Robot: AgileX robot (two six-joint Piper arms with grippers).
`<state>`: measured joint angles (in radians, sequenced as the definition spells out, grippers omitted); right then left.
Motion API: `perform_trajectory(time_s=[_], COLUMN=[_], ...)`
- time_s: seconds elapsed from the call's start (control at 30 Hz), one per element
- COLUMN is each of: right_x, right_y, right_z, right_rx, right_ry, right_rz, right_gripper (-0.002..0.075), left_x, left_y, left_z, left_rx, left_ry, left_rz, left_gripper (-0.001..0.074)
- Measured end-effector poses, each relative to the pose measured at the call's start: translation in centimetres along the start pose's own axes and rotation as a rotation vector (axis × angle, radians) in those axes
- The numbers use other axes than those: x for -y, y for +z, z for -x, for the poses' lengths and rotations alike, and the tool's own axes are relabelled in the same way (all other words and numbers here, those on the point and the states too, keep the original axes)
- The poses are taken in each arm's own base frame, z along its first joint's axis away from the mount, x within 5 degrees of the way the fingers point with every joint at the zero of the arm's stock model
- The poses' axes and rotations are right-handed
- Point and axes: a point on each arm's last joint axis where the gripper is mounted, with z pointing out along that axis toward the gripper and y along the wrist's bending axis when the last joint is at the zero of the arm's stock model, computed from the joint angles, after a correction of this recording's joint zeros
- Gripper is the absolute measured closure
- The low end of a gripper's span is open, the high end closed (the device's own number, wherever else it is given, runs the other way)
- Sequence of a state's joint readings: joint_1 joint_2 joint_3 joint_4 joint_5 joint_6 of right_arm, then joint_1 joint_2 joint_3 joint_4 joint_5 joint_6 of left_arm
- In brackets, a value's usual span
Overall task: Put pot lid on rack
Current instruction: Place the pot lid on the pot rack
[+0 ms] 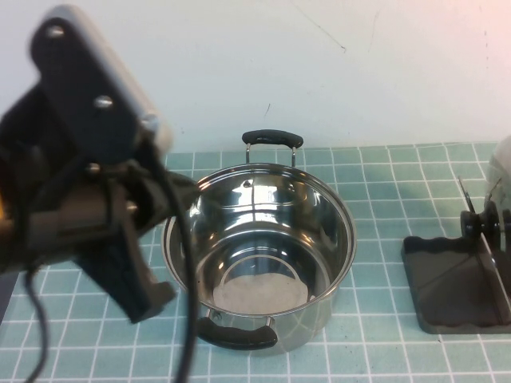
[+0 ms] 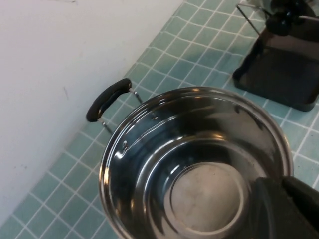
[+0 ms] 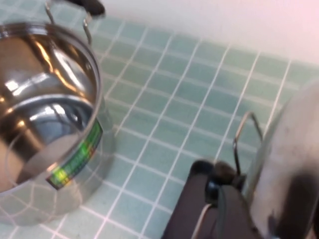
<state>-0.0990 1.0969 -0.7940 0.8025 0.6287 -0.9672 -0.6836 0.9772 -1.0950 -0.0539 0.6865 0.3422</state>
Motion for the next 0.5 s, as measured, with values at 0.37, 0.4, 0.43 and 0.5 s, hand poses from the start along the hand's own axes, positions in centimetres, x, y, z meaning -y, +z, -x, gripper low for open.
perform_trajectory(time_s=[0.37, 0.4, 0.43, 0.5], right_x=[-4.9, -5.4, -6.0, -7.0], right_y=[-9.2, -10.1, -11.0, -12.6], right_z=[0.5, 0.3, 0.2, -0.3], right_rx=[0.286, 0.315, 0.346, 0.405], right_ry=[-0.150, -0.168, -0.187, -0.221], right_rz=[-0.079, -0.086, -0.094, -0.110], right_gripper=[0.0502, 0.0520, 0.0540, 0.0582], left_x=[0.3, 0.4, 0.6, 0.9], left_y=[-5.7, -6.0, -6.3, -6.8], left_z=[-5.8, -6.6, -7.6, -9.5], left_rx=[0.048, 0.051, 0.060, 0.077], left_ry=[-0.165, -0.189, -0.222, -0.293], left_rz=[0.192, 0.210, 0.232, 0.269], left_gripper=[0.0736, 0.0736, 0.0736, 0.0736])
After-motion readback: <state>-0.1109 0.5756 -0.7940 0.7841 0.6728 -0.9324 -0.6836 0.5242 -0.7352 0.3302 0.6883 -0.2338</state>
